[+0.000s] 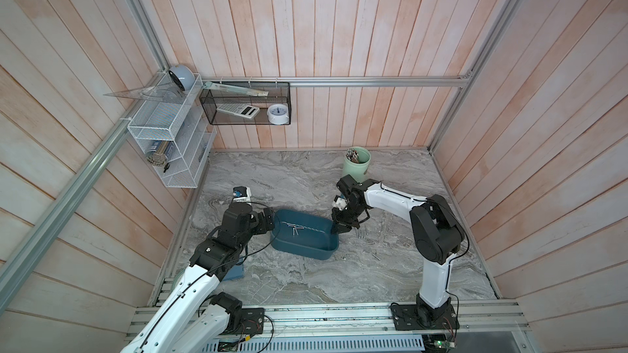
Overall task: Take out the screws from the storage box
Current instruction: Adjust the storage box at the center of the board.
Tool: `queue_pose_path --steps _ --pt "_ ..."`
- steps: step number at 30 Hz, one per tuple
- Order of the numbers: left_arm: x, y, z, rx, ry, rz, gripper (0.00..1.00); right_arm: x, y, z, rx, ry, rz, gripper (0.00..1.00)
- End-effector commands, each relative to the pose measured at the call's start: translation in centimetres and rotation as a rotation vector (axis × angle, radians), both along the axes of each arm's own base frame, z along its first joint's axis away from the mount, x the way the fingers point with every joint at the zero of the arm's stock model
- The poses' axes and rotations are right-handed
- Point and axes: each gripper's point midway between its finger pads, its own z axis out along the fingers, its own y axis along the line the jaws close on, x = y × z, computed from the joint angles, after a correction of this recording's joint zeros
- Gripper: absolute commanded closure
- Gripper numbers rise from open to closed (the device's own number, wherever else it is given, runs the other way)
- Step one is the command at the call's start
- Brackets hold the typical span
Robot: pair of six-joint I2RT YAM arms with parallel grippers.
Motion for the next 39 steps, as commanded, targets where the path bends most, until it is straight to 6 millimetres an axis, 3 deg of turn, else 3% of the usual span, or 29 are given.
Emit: queue_pose_path --steps 1,13,21,28,34,39 --pt "0.2 -0.1 0.0 0.011 -0.017 -0.009 0.04 0.3 0.7 1.6 0.052 -0.025 -0.002 1.0" --pt "0.4 -0.9 -1.5 0.015 0.046 -0.04 0.04 1.7 -2.6 0.4 -0.205 -0.162 0.073 1.0" --pt "0.5 -1.1 -2.4 0.028 0.09 -0.046 0.04 3.1 -2.0 -0.6 -0.328 -0.236 0.121 1.0" --pt "0.5 -1.0 -2.6 0.032 0.094 -0.043 0.04 4.0 -1.9 -1.1 -0.387 -0.265 0.131 0.83" --pt "0.6 -0.9 -2.6 0.037 0.095 -0.037 0.04 4.7 -1.8 0.6 -0.367 -0.326 0.122 0.7" --pt "0.5 -0.9 -2.6 0.039 0.096 -0.038 0.04 5.4 -2.2 2.5 -0.371 -0.392 0.112 0.68"
